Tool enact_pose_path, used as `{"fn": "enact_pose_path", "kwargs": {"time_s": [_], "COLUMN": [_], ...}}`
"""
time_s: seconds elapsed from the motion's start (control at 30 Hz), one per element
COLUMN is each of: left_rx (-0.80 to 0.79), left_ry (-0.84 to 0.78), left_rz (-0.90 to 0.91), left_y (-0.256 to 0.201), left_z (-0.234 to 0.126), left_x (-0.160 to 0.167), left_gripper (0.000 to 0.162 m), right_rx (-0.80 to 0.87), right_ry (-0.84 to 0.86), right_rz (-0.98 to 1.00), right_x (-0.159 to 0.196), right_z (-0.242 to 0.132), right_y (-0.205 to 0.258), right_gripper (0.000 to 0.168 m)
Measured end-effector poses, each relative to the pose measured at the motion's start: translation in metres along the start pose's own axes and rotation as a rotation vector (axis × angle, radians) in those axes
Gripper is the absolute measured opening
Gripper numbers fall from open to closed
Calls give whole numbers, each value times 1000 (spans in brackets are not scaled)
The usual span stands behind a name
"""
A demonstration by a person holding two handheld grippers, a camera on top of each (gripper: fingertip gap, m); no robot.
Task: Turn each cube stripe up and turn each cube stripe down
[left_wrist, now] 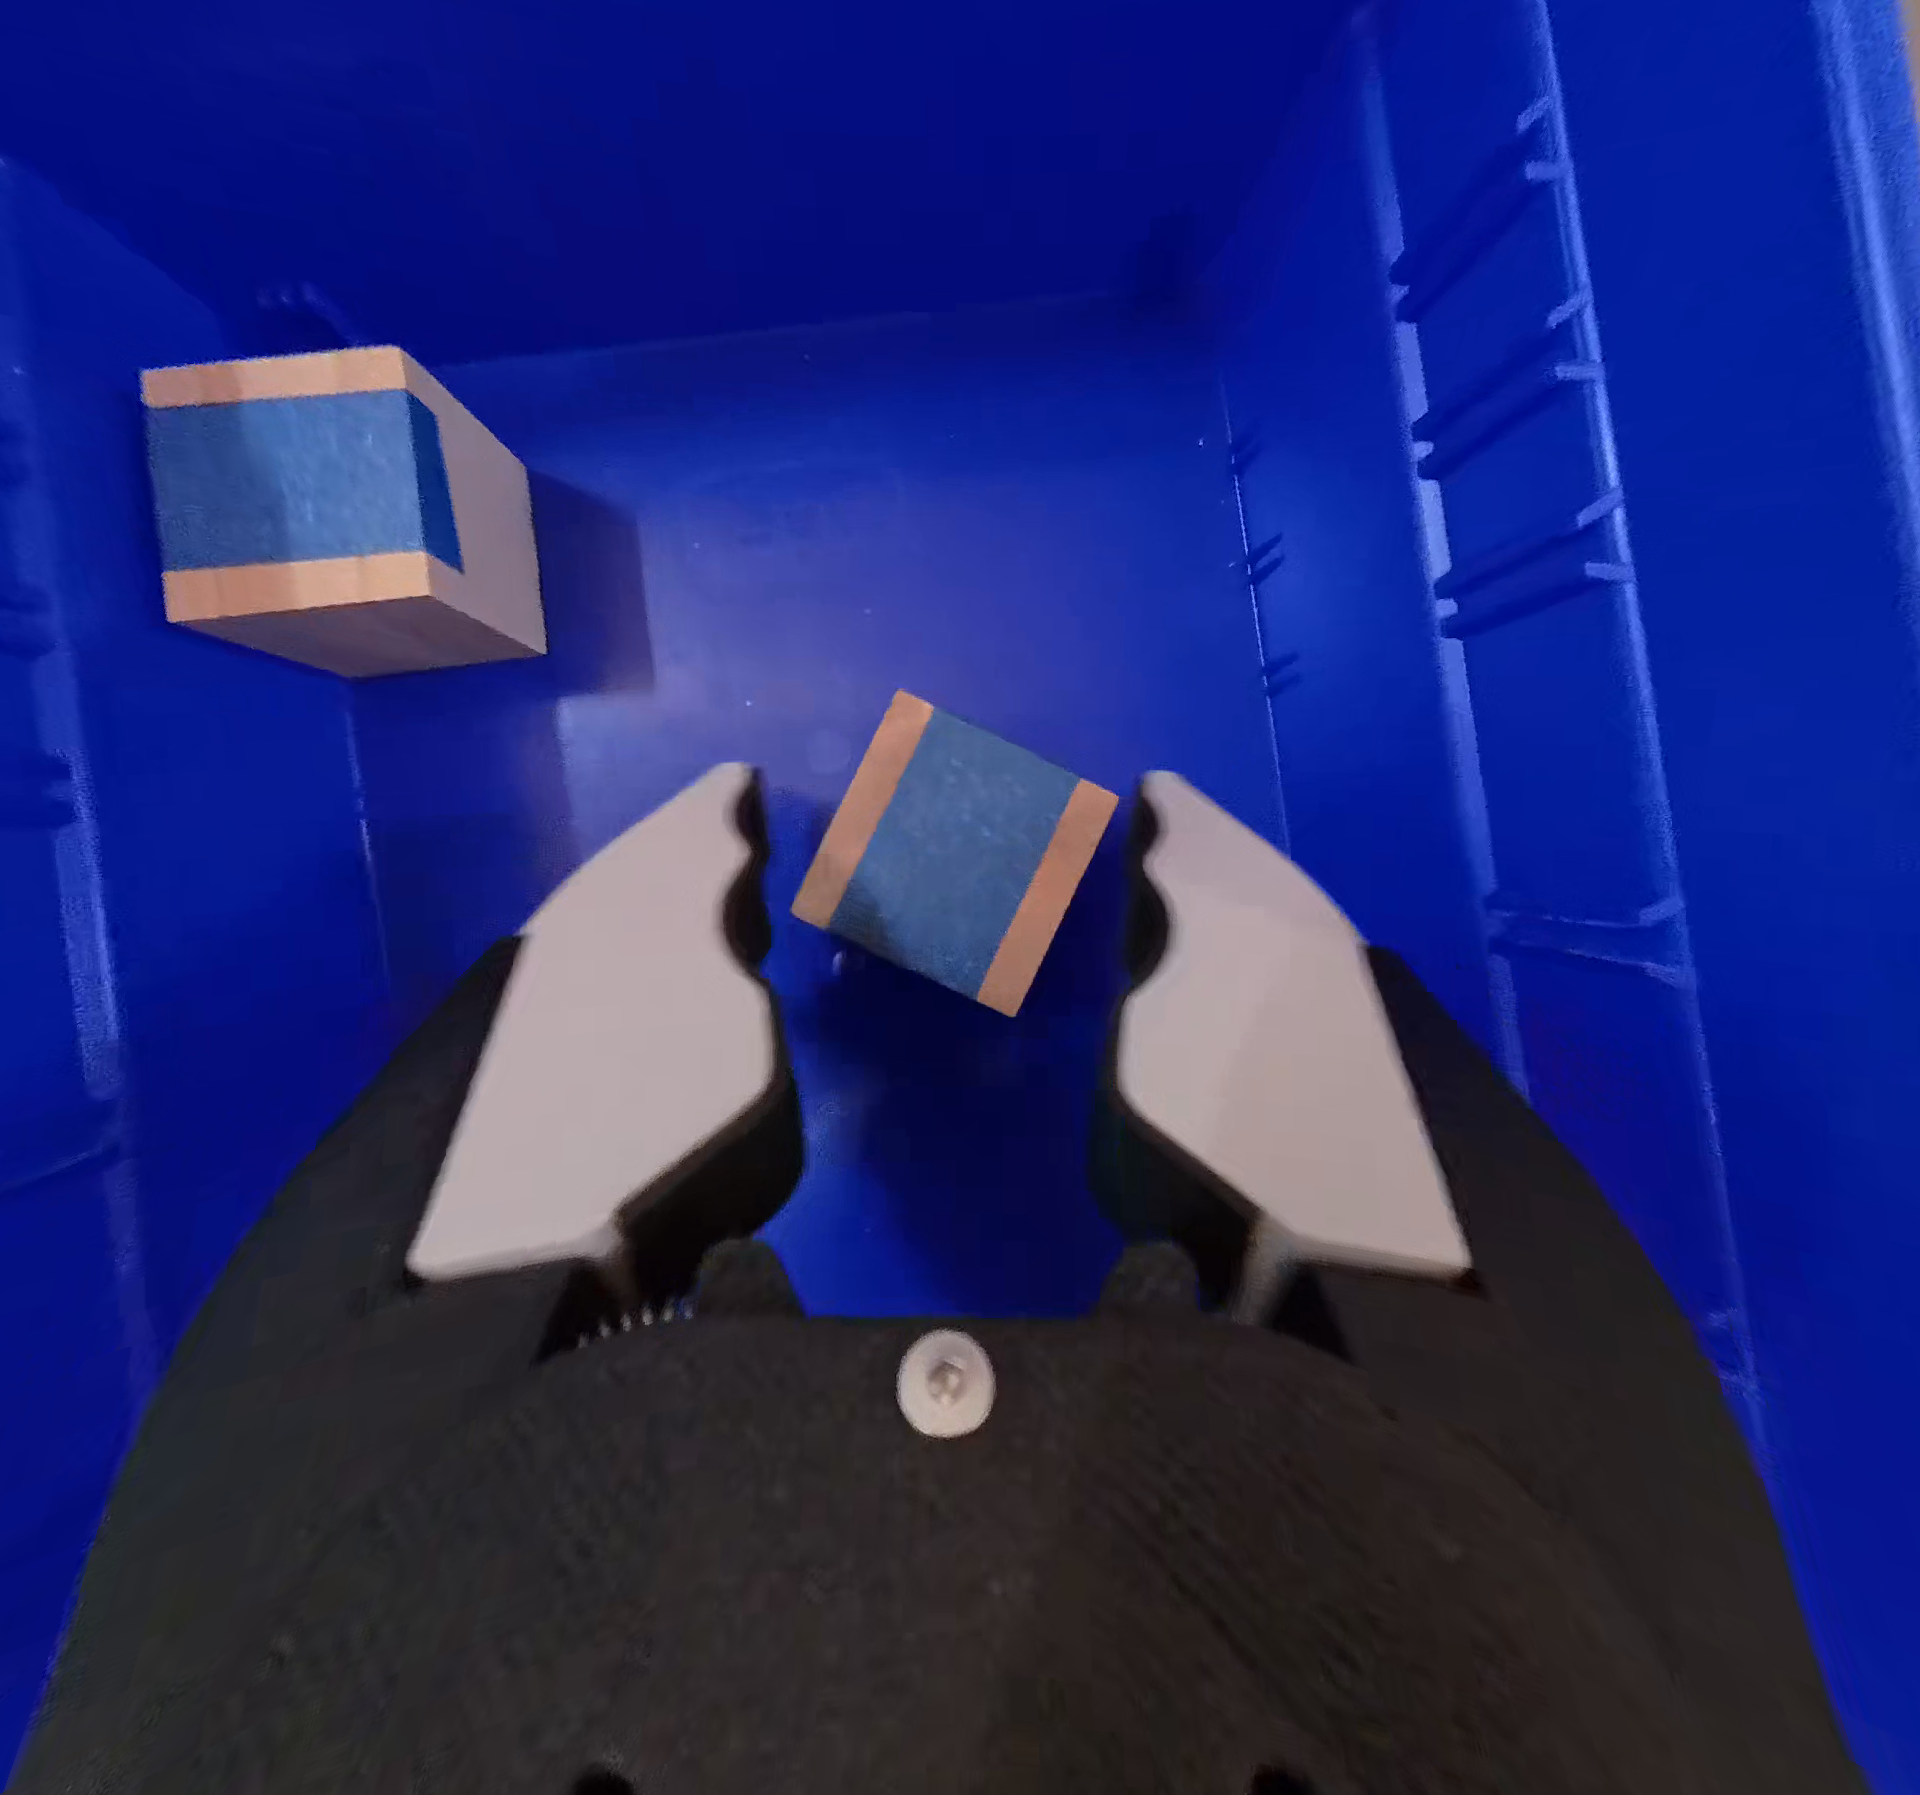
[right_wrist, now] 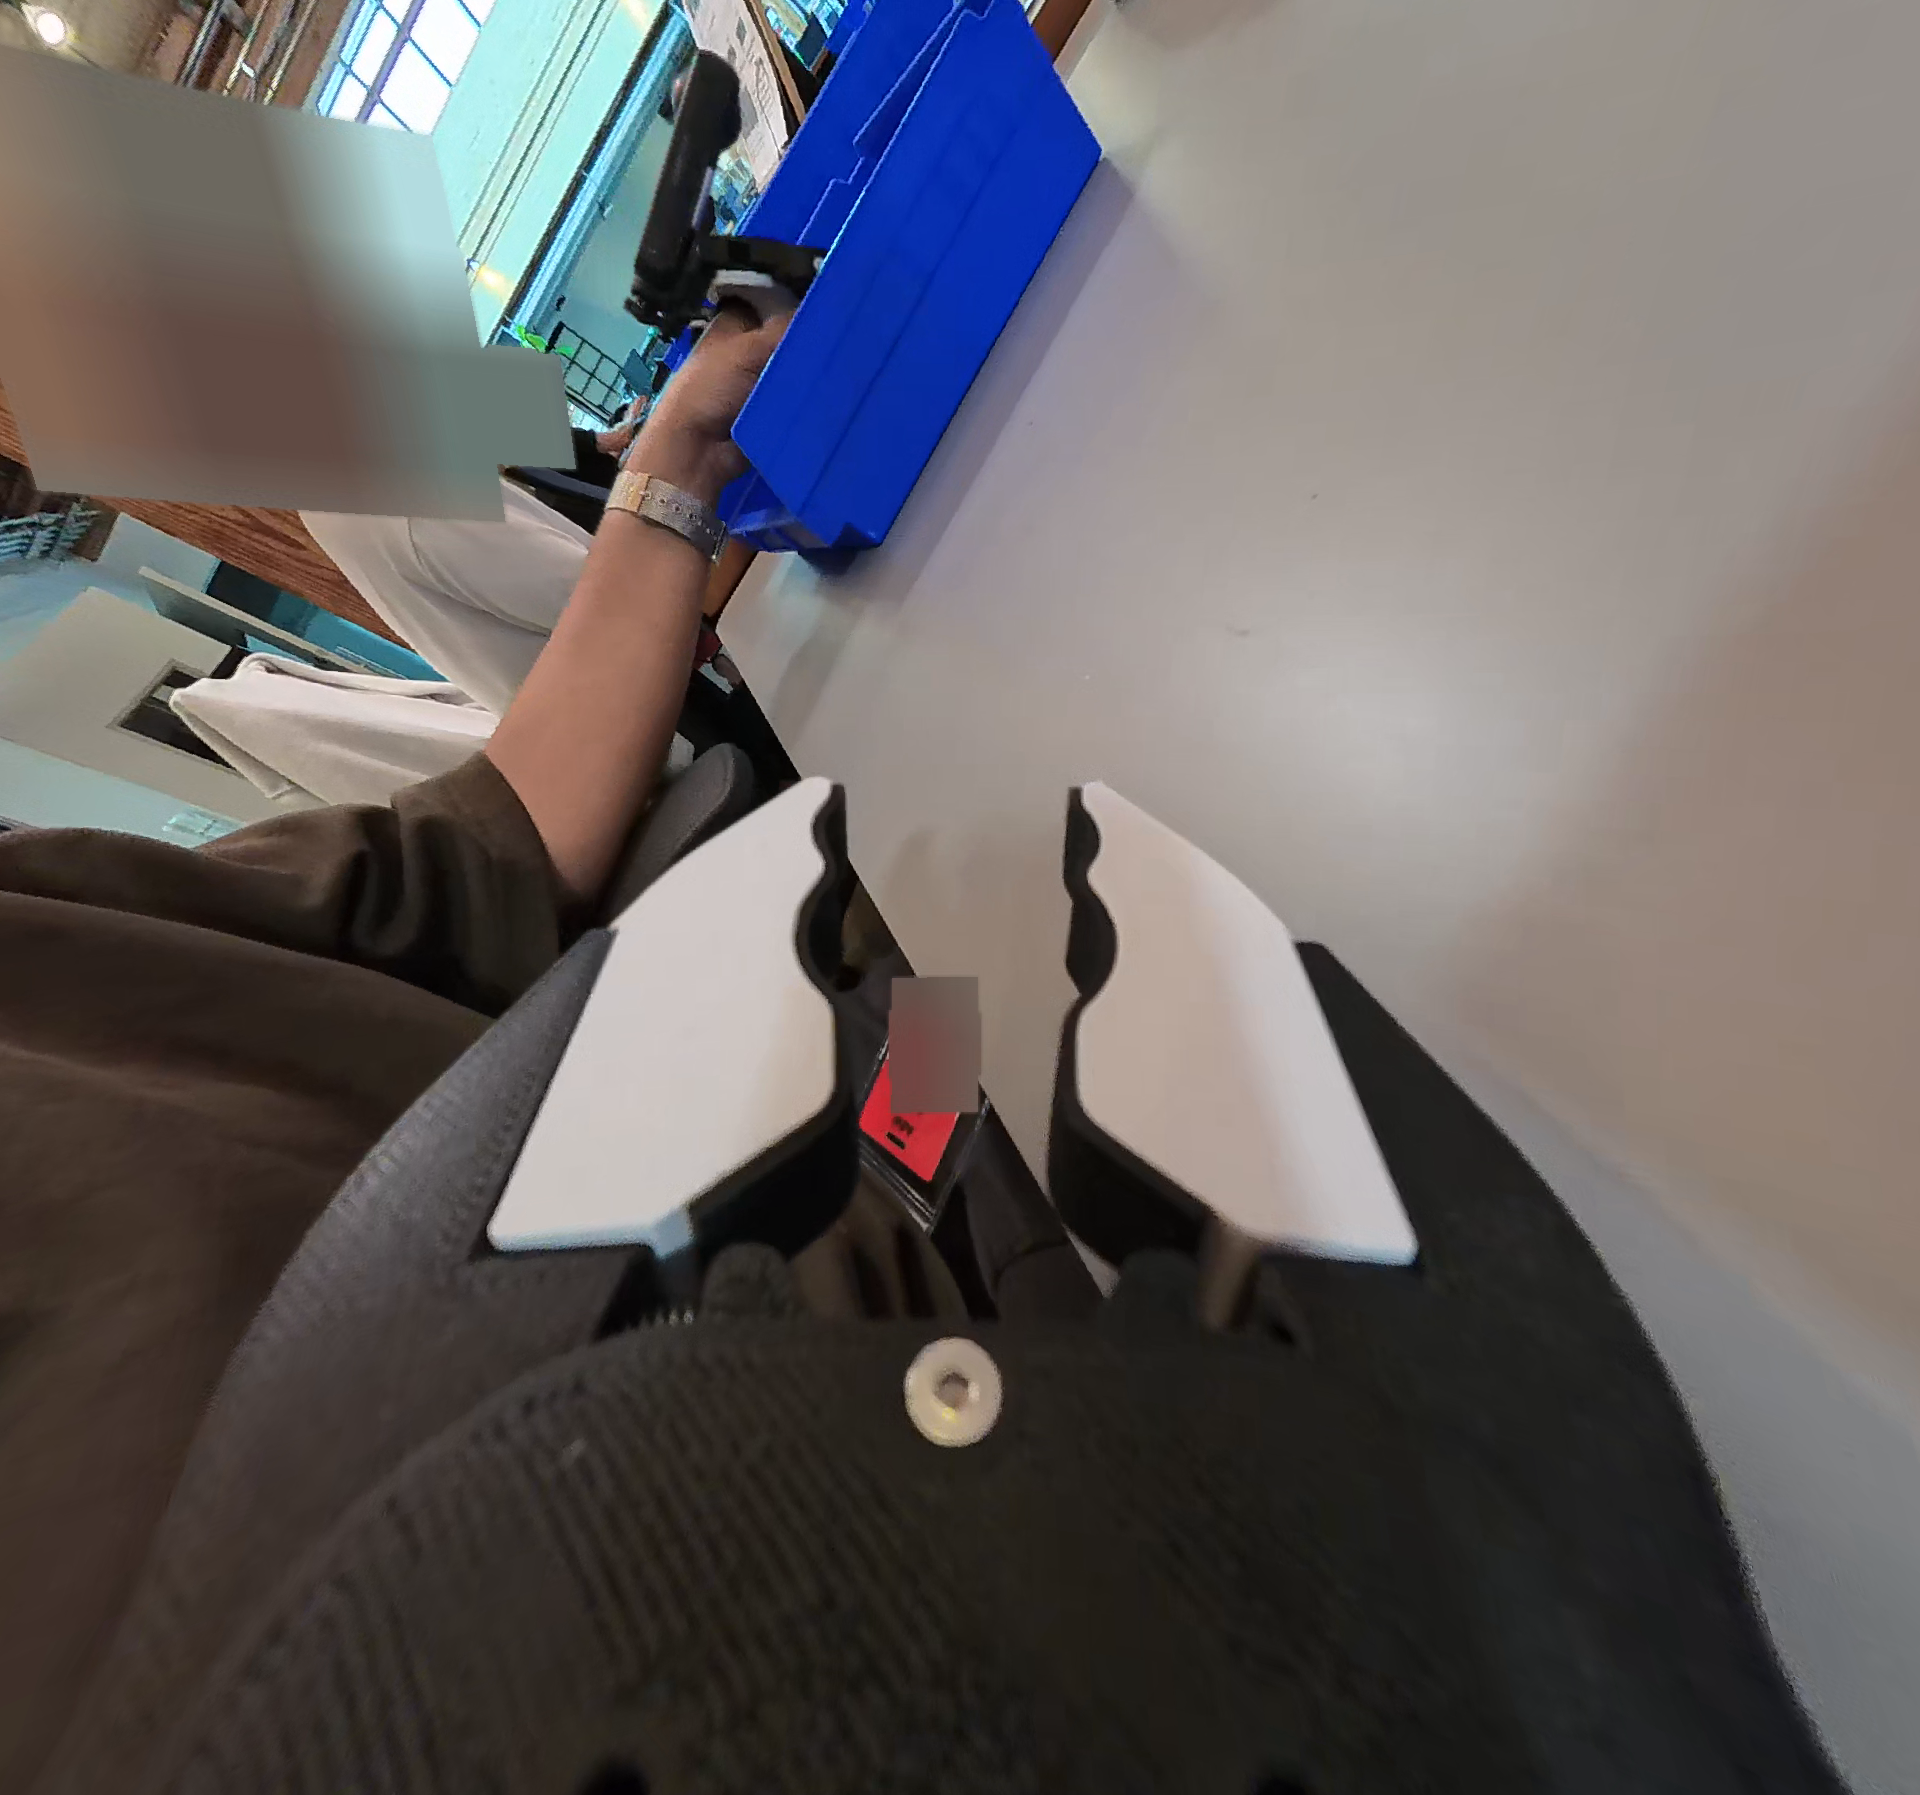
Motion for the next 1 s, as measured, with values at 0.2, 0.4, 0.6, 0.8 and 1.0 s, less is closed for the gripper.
{"fn": "enact_pose_path", "kwargs": {"time_s": [0.2, 0.4, 0.6, 0.8, 1.0], "left_rx": [12, 284, 905, 1211, 1583], "left_ry": [-82, -615, -959, -917, -675], "left_rz": [-109, -363, -333, -1, -89], "left_y": [11, 14, -54, -206, -365], "left_z": [-20, -102, -176, -174, -121], "left_x": [-6, -47, -92, -117, -79], "left_gripper": [54, 52, 51, 51, 50], "right_rx": [19, -2, 22, -31, -18], "right_ry": [9, -19, -102, -298, -413], "right_rz": [-24, 4, -113, -278, -290], "right_x": [1, -4, -17, -34, -41], "right_z": [1, -2, -14, -36, -49], "right_y": [-1, -2, 3, 22, 21], "right_gripper": [41, 40, 41, 42, 55]}}
Point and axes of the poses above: each gripper's, where its closed fingertips meet, z out along the fingers, x out of its underside, y = z × x across the jaws, the point moved 7 cm from there along -z, back along the fingers, and after that the axes turned 13 degrees about z, right-handed, at the moved point
